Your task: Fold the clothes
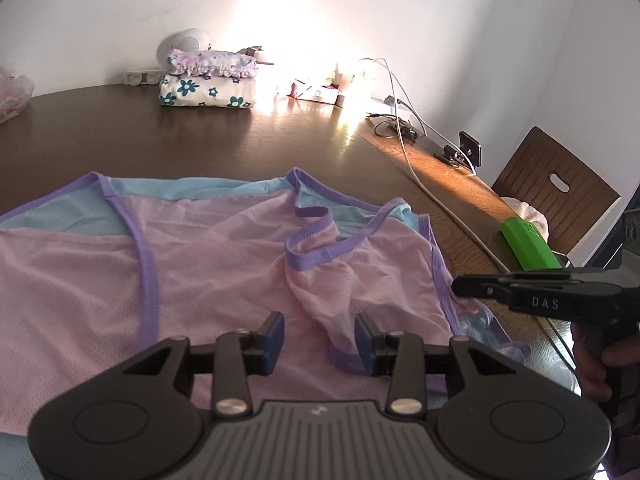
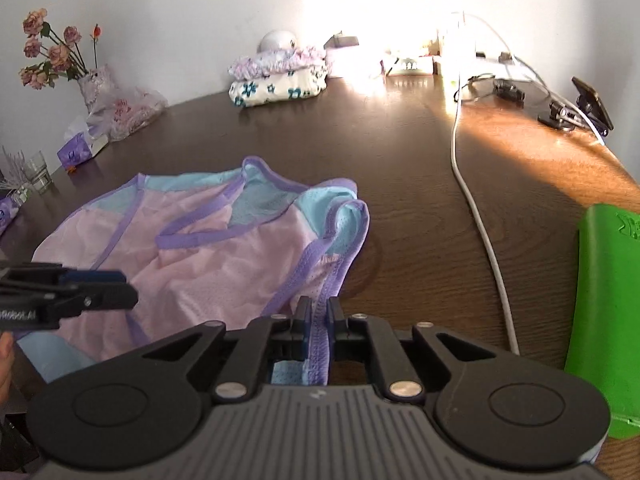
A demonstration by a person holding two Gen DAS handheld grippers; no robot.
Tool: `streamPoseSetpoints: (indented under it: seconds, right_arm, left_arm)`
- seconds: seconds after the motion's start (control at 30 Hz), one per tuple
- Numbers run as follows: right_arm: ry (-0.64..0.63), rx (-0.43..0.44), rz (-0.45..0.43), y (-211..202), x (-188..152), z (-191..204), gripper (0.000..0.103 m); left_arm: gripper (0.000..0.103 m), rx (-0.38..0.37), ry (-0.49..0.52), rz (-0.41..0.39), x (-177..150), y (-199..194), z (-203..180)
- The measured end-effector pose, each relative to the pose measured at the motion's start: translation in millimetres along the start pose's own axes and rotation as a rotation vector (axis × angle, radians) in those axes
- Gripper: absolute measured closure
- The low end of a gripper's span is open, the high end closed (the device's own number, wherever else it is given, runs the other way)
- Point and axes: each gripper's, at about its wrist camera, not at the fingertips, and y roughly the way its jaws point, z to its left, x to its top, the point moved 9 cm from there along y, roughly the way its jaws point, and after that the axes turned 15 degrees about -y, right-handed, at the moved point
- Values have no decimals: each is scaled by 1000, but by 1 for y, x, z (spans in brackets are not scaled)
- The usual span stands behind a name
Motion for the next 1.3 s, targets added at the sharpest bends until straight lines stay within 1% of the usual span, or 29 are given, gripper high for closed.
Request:
streamPoseSetpoints:
  seconds: [0.13, 0.23, 0.33, 0.43, 0.5, 0.57, 0.6, 0.63, 0.73, 0.8, 1.0, 1.13, 1.2, 1.3]
  right_arm:
    - [-55, -93, -5, -1, -3, -4, 98]
    - [-25, -89, -34, -6, 1, -6, 95]
    - [1, -6, -84, -12, 8, -2, 94]
    - [21, 124, -33, -4, 3, 10, 93]
    - [2, 128, 1, -1, -2, 17, 89]
    - [-11, 137, -3, -4, -2, 23, 73]
    - [-21, 134, -1, -5, -1, 27, 72]
    - [-42, 120, 1, -6, -2, 30, 72]
    - [-85, 92, -4, -7, -3, 37, 97]
    - [-92, 85, -14, -10, -1, 38, 101]
    - [-101, 57, -51, -23, 8, 31, 102]
    - [-80, 37, -36, -20, 5, 23, 102]
    - [-72, 25, -34, -19, 4, 18, 102]
    - [-68, -8, -22, -16, 1, 12, 102]
  left_arm:
    - [63, 5, 0, 8, -2, 3, 2]
    - [63, 0, 2, 8, -2, 3, 2]
    - [63, 3, -3, 7, -2, 3, 4]
    - [63, 2, -7, 6, -1, 3, 5]
    - [63, 4, -9, 4, 0, 3, 6]
    - [63, 4, -8, 3, 0, 3, 5]
    - [62, 4, -7, 3, 0, 3, 5]
    - [62, 4, -7, 3, 0, 3, 5]
    - [62, 3, 0, 3, -1, 4, 3]
    - [62, 3, 0, 1, -1, 4, 4]
    - [61, -2, -1, -3, -2, 4, 4]
    - [60, -7, 1, -5, -2, 4, 4]
    - [58, -10, 3, -6, -3, 4, 4]
    - [56, -10, 12, -7, -3, 4, 2]
